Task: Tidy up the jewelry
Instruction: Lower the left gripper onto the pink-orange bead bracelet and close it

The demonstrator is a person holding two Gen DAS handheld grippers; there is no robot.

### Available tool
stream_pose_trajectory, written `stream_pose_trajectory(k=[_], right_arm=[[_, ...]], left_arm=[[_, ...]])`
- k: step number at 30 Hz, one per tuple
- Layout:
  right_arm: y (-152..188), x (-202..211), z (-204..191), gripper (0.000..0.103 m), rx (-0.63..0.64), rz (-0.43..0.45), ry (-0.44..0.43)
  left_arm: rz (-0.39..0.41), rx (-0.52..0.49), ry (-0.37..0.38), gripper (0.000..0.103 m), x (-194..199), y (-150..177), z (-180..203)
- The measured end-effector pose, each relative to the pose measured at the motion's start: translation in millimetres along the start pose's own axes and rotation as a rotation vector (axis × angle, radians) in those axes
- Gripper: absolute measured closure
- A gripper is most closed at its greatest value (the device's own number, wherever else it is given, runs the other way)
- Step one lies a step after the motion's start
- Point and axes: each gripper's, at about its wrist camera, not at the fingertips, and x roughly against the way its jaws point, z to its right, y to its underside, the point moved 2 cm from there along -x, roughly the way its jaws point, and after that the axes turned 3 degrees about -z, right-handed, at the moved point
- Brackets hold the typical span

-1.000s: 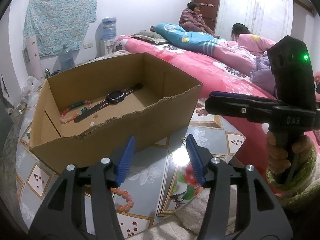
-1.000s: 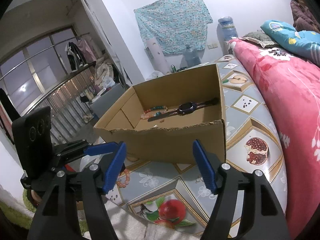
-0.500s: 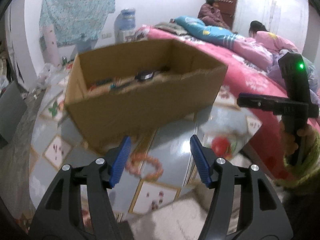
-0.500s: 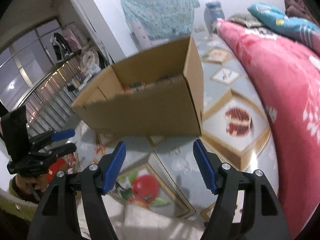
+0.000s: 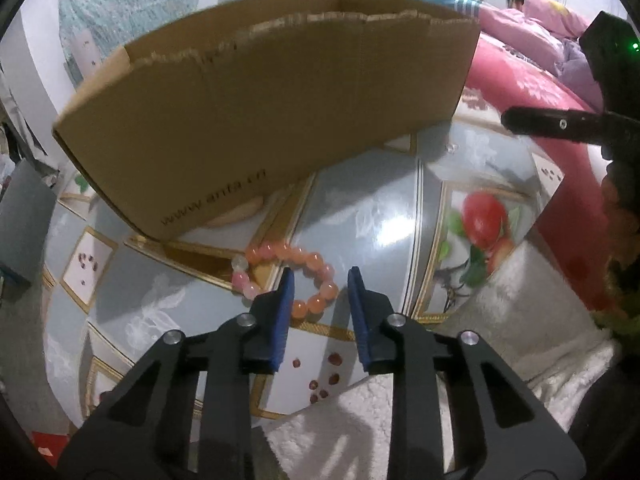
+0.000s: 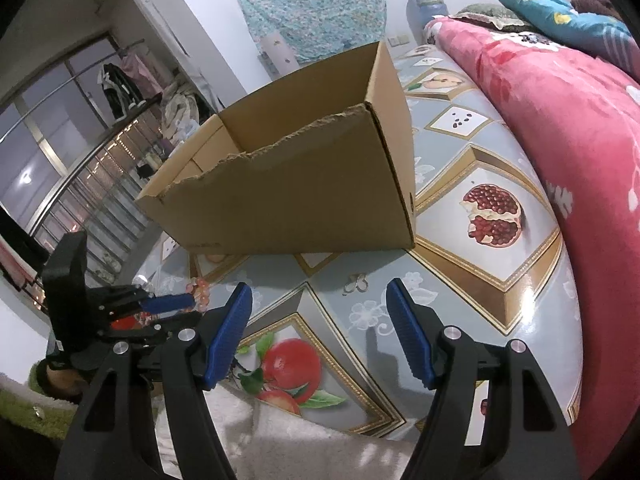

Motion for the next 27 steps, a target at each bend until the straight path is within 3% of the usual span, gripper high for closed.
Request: stream_pose_trajectory(k=[9,12,22,27], right_arm=[[-2,-2,7,0.035,0.004,0.003,0.009],[-2,-1,6,0.037,0.030,0.009,0.030],[0,-21,-4,0.064,0.157,-0.015,0.128],[1,-37,-9,0.071,0.242,-0.049,0.189]], left_arm=[[0.002,0.015,0.010,0.095,-6,-10,-6],[0.009,0.014,0.010,0.095,-9,-16,-6],[0.029,0.017,0.006,0.095,-23,-39,4],[0.031,0.008,0.004,0.095,-23,-41,4]])
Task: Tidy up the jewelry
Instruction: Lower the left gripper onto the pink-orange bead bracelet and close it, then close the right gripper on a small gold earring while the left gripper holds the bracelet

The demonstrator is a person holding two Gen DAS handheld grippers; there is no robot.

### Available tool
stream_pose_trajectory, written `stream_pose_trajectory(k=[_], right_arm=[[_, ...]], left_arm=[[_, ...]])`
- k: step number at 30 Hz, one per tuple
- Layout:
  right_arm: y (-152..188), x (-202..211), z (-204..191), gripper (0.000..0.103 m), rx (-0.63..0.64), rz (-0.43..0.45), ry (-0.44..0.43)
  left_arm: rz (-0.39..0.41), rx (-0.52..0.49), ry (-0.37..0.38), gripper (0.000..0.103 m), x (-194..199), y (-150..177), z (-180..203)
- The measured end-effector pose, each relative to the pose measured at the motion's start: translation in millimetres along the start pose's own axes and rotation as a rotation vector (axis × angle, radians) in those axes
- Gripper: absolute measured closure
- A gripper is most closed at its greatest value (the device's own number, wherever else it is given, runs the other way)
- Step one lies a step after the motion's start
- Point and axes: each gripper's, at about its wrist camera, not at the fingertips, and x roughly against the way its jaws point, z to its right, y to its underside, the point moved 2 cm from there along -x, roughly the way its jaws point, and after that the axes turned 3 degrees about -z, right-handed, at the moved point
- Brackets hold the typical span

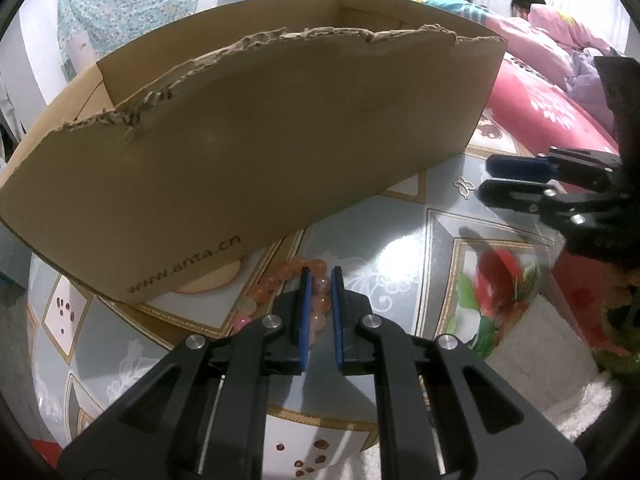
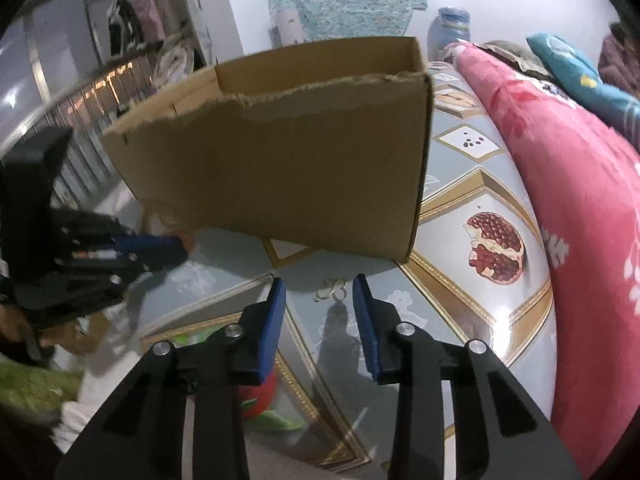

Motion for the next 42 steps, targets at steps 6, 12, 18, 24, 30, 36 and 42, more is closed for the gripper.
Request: stream_pose_trajectory(k=[6,12,18,24,30,36,42], right_arm=[[-3,-9,7,0.072,-0.022,-0.039,0.005],[-4,-13,5,0.072,-0.059,-0.070,-0.074],[-4,-8,-1,0.072,-0.036,-0.060,-0.076],[-11,-11,11,0.072,-0.051,-0.045,-0.027],[-9,-19,-2,0.072,0.016,-0.044,0.026],[-7,-18,-11,0.084,0.058,-0.038,0.065],[-5,-16,-11,0.084,0.054,-0.037,0.051]], left_arm=[[0.006,0.011,0.008,0.095,-1,0,-1],[0.007,0.013,0.014,0.095,0,2,-3],[0.007,0.015,0.016,0.095,0,2,-3],[0.007,0.016,0.017,0.094,0,2,-3],[0.006,0.015,0.015,0.094,0,2,-3],[0.007,0.015,0.016,0.094,0,2,-2],[0.007,0.015,0.016,0.094,0,2,-2]])
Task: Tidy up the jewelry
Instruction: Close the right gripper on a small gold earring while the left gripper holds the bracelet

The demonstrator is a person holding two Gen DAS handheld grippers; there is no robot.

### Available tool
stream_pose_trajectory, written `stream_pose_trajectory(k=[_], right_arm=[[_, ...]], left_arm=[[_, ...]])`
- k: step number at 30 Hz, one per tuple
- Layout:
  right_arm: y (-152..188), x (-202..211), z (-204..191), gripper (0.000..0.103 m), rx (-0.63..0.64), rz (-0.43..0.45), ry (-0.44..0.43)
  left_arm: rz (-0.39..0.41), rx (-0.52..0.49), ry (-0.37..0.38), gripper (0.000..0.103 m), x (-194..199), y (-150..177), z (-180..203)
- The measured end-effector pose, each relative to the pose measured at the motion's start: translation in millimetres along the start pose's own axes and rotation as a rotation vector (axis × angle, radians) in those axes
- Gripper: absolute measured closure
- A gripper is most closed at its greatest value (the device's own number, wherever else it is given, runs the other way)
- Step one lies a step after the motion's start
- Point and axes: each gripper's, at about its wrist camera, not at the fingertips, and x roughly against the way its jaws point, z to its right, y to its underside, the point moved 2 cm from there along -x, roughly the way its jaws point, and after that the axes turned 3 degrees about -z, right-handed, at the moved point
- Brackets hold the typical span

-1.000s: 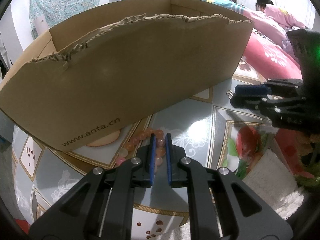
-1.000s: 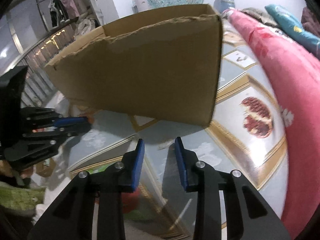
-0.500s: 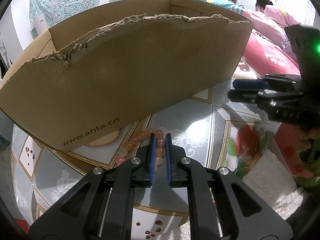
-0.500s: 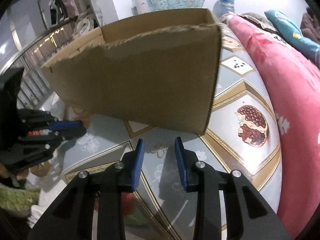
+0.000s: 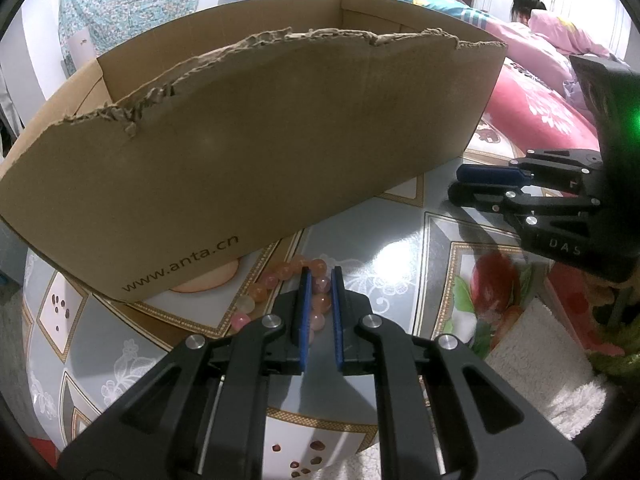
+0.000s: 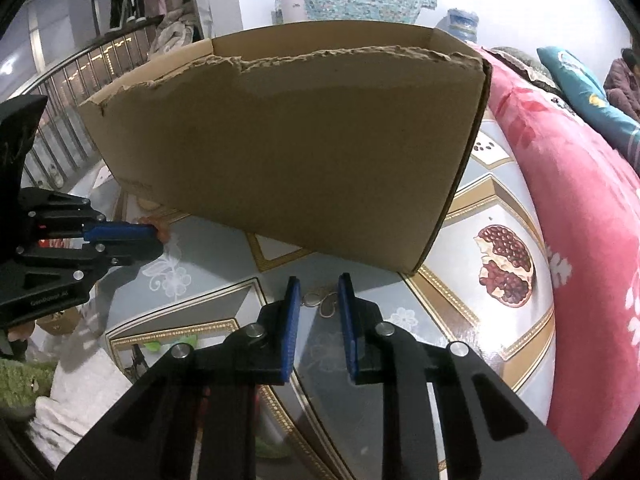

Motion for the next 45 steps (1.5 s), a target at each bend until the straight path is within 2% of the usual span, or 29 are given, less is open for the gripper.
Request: stream_pose_trajectory(k=[2,6,11,14,16,21,27,35,38,39,40,45], right_arm=[[0,-2,3,0.084,-0.005,0.000,-0.006],[-2,-1,7,0.091,-0.015,-0.004,-0.022],[-3,1,7,0.091,-0.003,-0.020,-0.047],[-7,3,8,0.088,0.022,-0.038,-0.058],[-10,3,8,0.077,0.049,-0.052,-0.063],[-14,-5,10,0.075,0.113,-0.124,-0.092],[-20,-6,12,0.085,0.158,-0.178,-0.081],[-24,-6,4,0.088,0.188,-0.184,-0.048],[-26,-5,3,0.082,0.168,-0.173,-0.043],[-27,-4,6,0.074,0.157,-0.169,-0.040],[-27,-3,9,0.071,0.148,-0.169,-0.045],[-26,-8,10,0.069,0.154,-0.189,-0.051]], left_arm=[[0.000,0.001,0.001,0.094,0,0,0],[0.000,-0.001,-0.001,0.094,0,0,0],[-0.003,-0.007,-0.004,0.094,1,0,2],[-0.005,-0.012,-0.006,0.094,1,-1,2],[-0.005,-0.012,-0.006,0.094,1,-1,3],[-0.004,-0.013,-0.004,0.094,1,-1,4],[-0.001,-0.015,0.000,0.094,0,-1,4],[0.001,-0.015,0.004,0.094,0,0,3],[0.001,-0.017,0.005,0.094,1,1,3],[0.001,-0.017,0.005,0.094,1,1,3],[0.002,-0.019,0.005,0.094,1,1,4],[0.002,-0.022,0.006,0.094,1,1,4]])
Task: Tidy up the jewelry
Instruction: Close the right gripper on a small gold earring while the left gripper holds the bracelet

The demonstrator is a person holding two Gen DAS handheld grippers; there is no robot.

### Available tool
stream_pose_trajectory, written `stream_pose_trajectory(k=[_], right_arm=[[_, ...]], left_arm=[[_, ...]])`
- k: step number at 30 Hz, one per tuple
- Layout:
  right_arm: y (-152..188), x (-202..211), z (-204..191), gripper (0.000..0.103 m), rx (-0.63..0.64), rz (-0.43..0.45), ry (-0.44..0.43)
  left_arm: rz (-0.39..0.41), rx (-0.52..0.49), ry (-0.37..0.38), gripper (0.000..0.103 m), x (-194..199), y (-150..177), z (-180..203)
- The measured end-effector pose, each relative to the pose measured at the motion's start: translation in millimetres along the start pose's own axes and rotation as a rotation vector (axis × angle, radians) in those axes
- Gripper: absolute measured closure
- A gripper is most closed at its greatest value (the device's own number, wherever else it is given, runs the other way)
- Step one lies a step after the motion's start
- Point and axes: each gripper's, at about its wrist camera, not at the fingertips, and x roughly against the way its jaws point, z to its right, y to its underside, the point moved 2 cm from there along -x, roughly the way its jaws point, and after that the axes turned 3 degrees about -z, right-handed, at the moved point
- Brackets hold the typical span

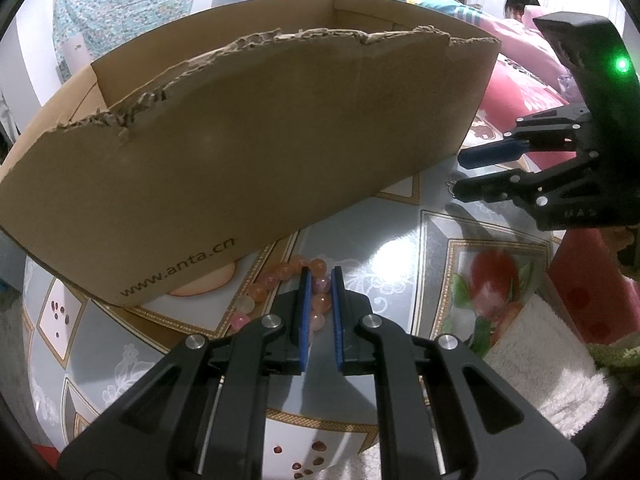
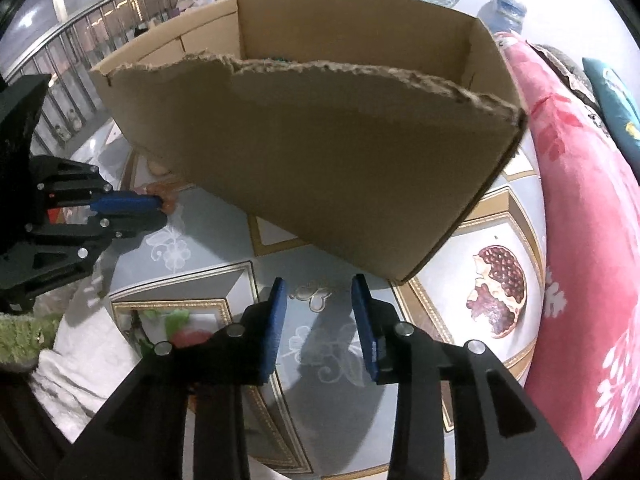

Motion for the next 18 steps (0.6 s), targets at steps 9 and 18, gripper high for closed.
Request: stream_pose_trajectory(k=[9,18], right_arm=[[-4.0,-5.4,-6.9,0.083,0.026,-0.028,-0.013],[-2.6,-6.5,-9.7,0.083,0.012,-0.015,-0.012]], left_arm=[[0.002,0.002,0.001,0.094,0.6,-0.1,1.3],[0.003,0.005,0.007,0.094,0.2,-0.1,-1.4]])
